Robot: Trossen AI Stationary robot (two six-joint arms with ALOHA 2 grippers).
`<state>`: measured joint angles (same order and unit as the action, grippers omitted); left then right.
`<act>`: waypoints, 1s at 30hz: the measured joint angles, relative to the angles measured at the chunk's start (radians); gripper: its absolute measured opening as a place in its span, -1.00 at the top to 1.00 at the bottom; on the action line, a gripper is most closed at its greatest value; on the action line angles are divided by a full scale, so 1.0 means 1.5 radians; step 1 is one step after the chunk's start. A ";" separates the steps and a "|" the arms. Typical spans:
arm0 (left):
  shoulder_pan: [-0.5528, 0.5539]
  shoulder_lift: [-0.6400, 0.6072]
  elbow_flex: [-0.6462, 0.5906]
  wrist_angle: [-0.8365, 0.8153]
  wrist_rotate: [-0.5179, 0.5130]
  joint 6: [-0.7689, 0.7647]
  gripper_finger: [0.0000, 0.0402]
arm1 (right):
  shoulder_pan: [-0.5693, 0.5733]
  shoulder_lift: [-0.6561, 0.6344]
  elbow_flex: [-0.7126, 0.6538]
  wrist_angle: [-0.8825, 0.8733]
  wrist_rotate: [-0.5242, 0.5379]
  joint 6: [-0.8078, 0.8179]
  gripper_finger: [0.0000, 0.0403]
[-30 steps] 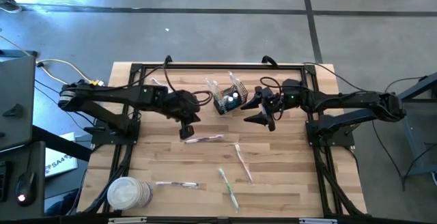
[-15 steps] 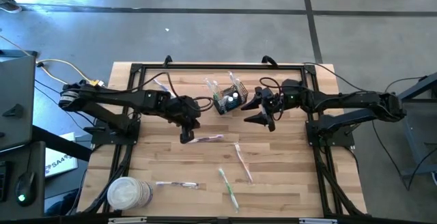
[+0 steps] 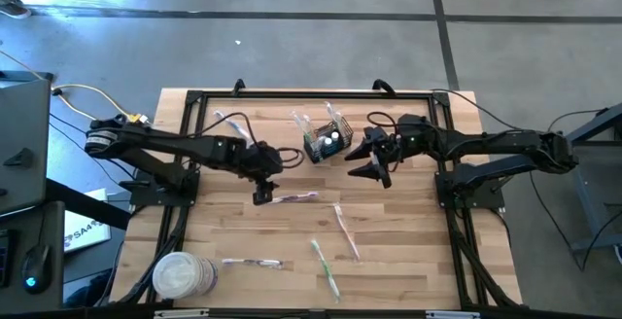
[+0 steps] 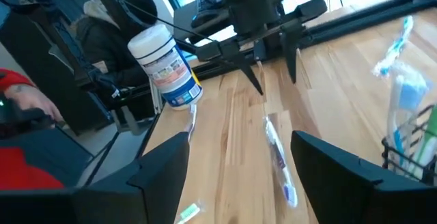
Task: Pick & Place toothbrushing station
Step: Put the top purple toothbrush into the mesh organizer
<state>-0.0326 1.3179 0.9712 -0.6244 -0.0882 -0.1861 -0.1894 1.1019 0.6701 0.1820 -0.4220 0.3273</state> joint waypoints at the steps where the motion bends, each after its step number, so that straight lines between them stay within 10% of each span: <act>1: 0.000 0.004 -0.007 0.007 0.002 -0.002 -0.18 | 0.000 0.000 0.000 -0.004 0.000 0.006 -0.24; 30: 0.000 0.176 -0.030 0.148 0.094 -0.016 -0.19 | 0.001 0.000 0.000 -0.015 -0.017 0.046 -0.24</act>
<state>-0.0330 1.5826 0.9257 -0.4019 0.0525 -0.2096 -0.1886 1.1019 0.6701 0.1589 -0.4478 0.3958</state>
